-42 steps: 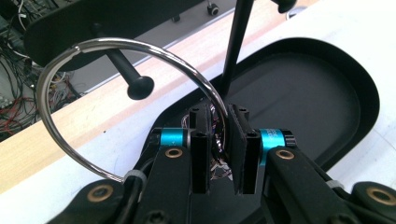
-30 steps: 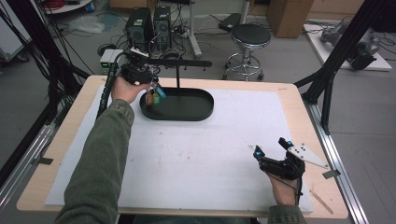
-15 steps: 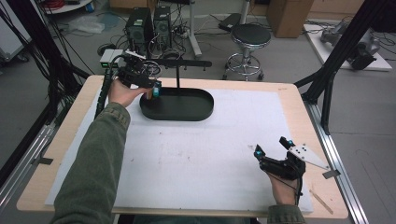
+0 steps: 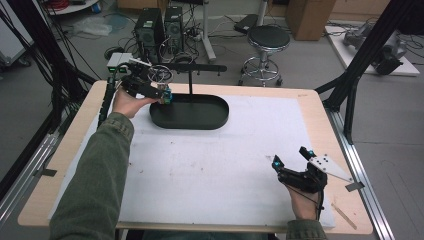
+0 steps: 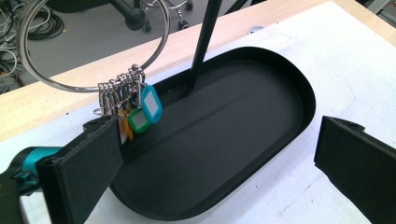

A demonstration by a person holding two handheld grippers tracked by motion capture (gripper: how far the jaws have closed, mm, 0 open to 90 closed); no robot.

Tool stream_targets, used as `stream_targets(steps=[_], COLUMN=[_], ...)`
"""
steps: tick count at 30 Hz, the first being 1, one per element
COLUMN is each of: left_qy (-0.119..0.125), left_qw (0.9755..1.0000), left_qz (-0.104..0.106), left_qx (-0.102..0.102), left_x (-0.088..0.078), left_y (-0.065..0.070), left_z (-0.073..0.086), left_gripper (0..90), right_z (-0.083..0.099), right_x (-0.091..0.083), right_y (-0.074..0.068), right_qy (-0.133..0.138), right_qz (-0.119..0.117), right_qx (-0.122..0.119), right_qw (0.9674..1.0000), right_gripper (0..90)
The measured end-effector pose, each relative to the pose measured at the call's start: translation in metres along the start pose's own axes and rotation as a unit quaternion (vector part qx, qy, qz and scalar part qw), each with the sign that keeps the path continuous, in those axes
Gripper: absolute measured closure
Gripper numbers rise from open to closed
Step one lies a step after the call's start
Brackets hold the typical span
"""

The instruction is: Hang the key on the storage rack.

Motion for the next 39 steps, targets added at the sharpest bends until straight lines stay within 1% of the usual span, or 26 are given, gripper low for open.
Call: stream_targets(steps=[3, 5, 6, 7, 9, 10, 13, 15, 16, 17, 18, 19, 20, 22, 24, 29, 30, 33, 36, 38, 39], left_qy=[0.001, 0.011, 0.013, 0.015, 0.016, 0.019, 0.022, 0.023, 0.021, 0.021, 0.021, 0.021, 0.020, 0.021, 0.023, 0.025, 0.019, 0.019, 0.017, 0.019, 0.020], left_qw=[1.0000, 0.9999, 0.9999, 0.9999, 0.9999, 0.9998, 0.9997, 0.9997, 0.9997, 0.9997, 0.9997, 0.9997, 0.9997, 0.9997, 0.9997, 0.9996, 0.9997, 0.9997, 0.9997, 0.9997, 0.9996], left_qz=[-0.001, -0.008, -0.007, 0.000, 0.001, -0.003, -0.001, 0.001, 0.000, 0.000, 0.005, 0.005, 0.004, 0.005, 0.001, 0.002, 0.000, -0.001, -0.005, -0.005, -0.008], left_qx=[0.002, 0.006, 0.006, 0.006, 0.006, 0.007, 0.007, 0.005, 0.010, 0.010, 0.010, 0.010, 0.011, 0.009, 0.010, 0.011, 0.013, 0.013, 0.015, 0.016, 0.017], left_x=[-0.001, -0.006, -0.007, -0.008, -0.009, -0.011, -0.014, -0.014, -0.015, -0.015, -0.015, -0.015, -0.015, -0.016, -0.018, -0.021, -0.021, -0.022, -0.024, -0.026, -0.026], left_y=[0.001, 0.003, 0.004, 0.005, 0.005, 0.005, 0.005, 0.006, 0.006, 0.006, 0.007, 0.007, 0.007, 0.007, 0.007, 0.008, 0.008, 0.009, 0.012, 0.015, 0.015], left_z=[0.001, 0.002, 0.003, 0.005, 0.006, 0.009, 0.015, 0.017, 0.022, 0.022, 0.028, 0.028, 0.033, 0.036, 0.040, 0.047, 0.053, 0.057, 0.064, 0.069, 0.072], left_gripper=[1.6, 1.7, 1.6, 1.6, 1.6, 1.7, 1.6, 1.6, 1.6, 1.7, 1.7, 1.7, 1.6, 1.6, 1.6, 1.6, 1.6, 1.7, 1.7, 1.7, 1.7], right_z=[0.000, 0.000, 0.000, 0.001, 0.001, 0.001, 0.001, 0.001, 0.001, 0.001, 0.001, 0.001, 0.002, 0.002, 0.002, 0.002, 0.003, 0.003, 0.003, 0.002, 0.002], right_x=[0.000, 0.000, 0.001, 0.001, 0.000, 0.000, 0.000, 0.000, 0.000, 0.000, 0.000, 0.000, 0.001, 0.001, 0.001, 0.001, 0.002, 0.002, 0.002, 0.002, 0.002], right_y=[0.000, -0.001, -0.001, -0.001, -0.001, -0.001, 0.000, -0.001, -0.001, -0.001, -0.001, -0.001, -0.002, -0.002, -0.002, -0.002, -0.002, -0.002, -0.002, -0.001, -0.001], right_qy=[0.000, -0.002, -0.001, -0.002, -0.003, -0.003, -0.003, -0.004, -0.004, -0.004, -0.005, -0.004, -0.004, -0.007, -0.007, -0.006, -0.008, -0.008, -0.008, -0.007, -0.006], right_qz=[0.000, -0.001, -0.001, -0.002, -0.001, -0.001, -0.001, -0.001, -0.001, -0.002, -0.001, -0.002, -0.002, -0.002, -0.002, -0.001, -0.002, -0.002, -0.001, -0.001, -0.001], right_qx=[0.000, 0.002, -0.002, -0.002, -0.001, 0.000, 0.000, 0.001, 0.001, 0.000, -0.003, -0.002, -0.003, -0.003, -0.003, -0.004, -0.005, -0.008, -0.005, -0.006, -0.006], right_qw=[1.0000, 1.0000, 1.0000, 1.0000, 1.0000, 1.0000, 1.0000, 1.0000, 1.0000, 1.0000, 1.0000, 1.0000, 1.0000, 1.0000, 1.0000, 1.0000, 1.0000, 0.9999, 1.0000, 1.0000, 1.0000], right_gripper=[0.5, 0.5, 0.5, 0.5, 0.5, 0.5, 0.5, 0.5, 0.5, 0.5, 0.5, 0.5, 0.5, 0.5, 0.5, 0.5, 0.5, 0.5, 0.5, 0.5, 0.5])
Point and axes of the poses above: each handheld gripper's, and its own axes: x roughly forward along the jaws, z roughly out of its underside, y roughly to its right, the point moved 10 cm from there along x, roughly forward along the jaws, and after that the axes turned 10 degrees about z, right-handed, at the moved point
